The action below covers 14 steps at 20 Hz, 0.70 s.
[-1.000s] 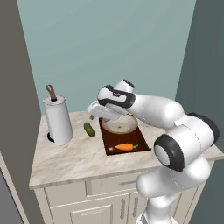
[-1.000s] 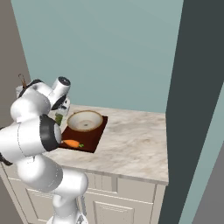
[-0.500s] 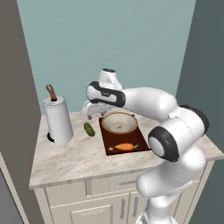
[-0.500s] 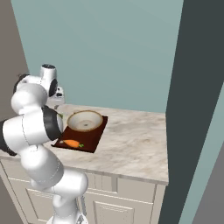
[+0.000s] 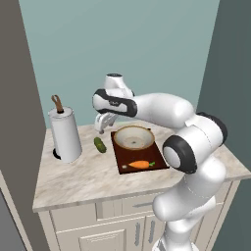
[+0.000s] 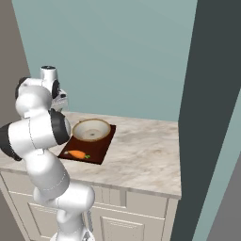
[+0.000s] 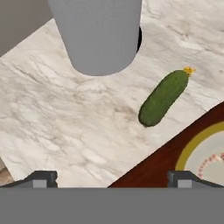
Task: Place the two vegetables and bowl onto the tray for setting up a vegetable dip station.
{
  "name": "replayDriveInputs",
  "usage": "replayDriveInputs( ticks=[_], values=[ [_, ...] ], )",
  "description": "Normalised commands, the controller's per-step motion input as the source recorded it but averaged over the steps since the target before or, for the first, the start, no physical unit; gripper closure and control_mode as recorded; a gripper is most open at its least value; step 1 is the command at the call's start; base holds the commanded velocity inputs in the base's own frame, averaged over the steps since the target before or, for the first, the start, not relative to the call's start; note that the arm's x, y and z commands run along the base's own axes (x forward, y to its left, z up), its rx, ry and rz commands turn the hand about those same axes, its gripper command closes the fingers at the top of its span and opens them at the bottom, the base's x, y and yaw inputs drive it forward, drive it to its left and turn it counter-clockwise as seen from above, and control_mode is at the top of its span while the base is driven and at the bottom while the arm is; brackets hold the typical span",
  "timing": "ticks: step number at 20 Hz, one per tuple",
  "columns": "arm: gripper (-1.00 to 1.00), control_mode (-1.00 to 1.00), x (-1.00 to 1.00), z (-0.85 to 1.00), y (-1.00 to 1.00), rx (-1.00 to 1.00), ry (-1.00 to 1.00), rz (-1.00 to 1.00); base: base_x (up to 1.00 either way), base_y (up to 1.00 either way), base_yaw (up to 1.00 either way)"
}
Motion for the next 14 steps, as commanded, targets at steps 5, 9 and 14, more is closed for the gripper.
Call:
replayDriveInputs(
  ticks=[5, 9, 14],
  values=[
    [-1.00, -1.00, 0.06, -0.14, 0.07, -0.06, -0.11, 0.28, 0.00, 0.00, 0.00],
    [-1.00, -1.00, 0.05, -0.13, 0.09, -0.06, -0.09, 0.18, 0.00, 0.00, 0.00],
    [-1.00, -1.00, 0.10, -0.15, 0.06, -0.03, -0.03, 0.07, 0.00, 0.00, 0.00]
  ],
)
